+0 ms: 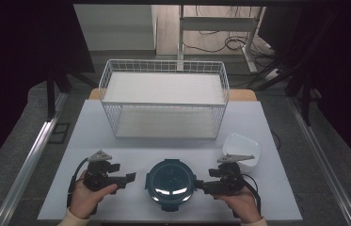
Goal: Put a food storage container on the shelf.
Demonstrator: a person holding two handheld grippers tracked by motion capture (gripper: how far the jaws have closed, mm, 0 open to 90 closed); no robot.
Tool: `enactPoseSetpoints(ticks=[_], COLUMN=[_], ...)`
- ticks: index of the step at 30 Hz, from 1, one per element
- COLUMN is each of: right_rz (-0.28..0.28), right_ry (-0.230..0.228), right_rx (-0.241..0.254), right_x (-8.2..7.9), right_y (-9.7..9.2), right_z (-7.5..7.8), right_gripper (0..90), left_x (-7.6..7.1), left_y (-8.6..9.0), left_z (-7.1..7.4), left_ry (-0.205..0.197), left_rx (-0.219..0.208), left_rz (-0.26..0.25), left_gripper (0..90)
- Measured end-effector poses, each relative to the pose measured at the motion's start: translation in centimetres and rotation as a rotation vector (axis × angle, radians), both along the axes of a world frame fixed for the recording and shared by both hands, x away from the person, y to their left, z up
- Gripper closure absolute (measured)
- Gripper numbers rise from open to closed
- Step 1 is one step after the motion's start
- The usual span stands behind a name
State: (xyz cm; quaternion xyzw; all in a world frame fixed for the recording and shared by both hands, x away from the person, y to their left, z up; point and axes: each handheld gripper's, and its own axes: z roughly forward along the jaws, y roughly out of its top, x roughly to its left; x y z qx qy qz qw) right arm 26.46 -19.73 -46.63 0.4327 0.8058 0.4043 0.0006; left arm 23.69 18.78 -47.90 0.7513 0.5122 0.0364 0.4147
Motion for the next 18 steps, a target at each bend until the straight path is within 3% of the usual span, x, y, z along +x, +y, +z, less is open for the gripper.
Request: enactPoseSetpoints(ticks=[8,12,16,18], right_rz=[0.003,0.005,0.005,0.003], right_ry=[0.051,0.074,0.1,0.107], right_rx=[0.022,0.027,0.04,0.048], right_x=[0.1,0.1,0.1,0.1], right_y=[0.8,1.2,1.7,1.8], right_z=[-0.9,-1.3,-1.9,-2.0], right_gripper=[16.1,15.4,15.2,15.2], left_x=[0.5,0.7,0.9,1.1], left_y=[-1.3,-2.2,-2.9,-3.1], left_z=[-1.0,-1.3,-1.6,-1.9], left_ry=[0.082,0.111,0.123,0.145], left_rx=[-0.118,-0.155,-0.158,-0.189], left_rz=[-0.04,-0.059,-0.071,-0.085], left_gripper=[20.9,19.9,18.7,18.2])
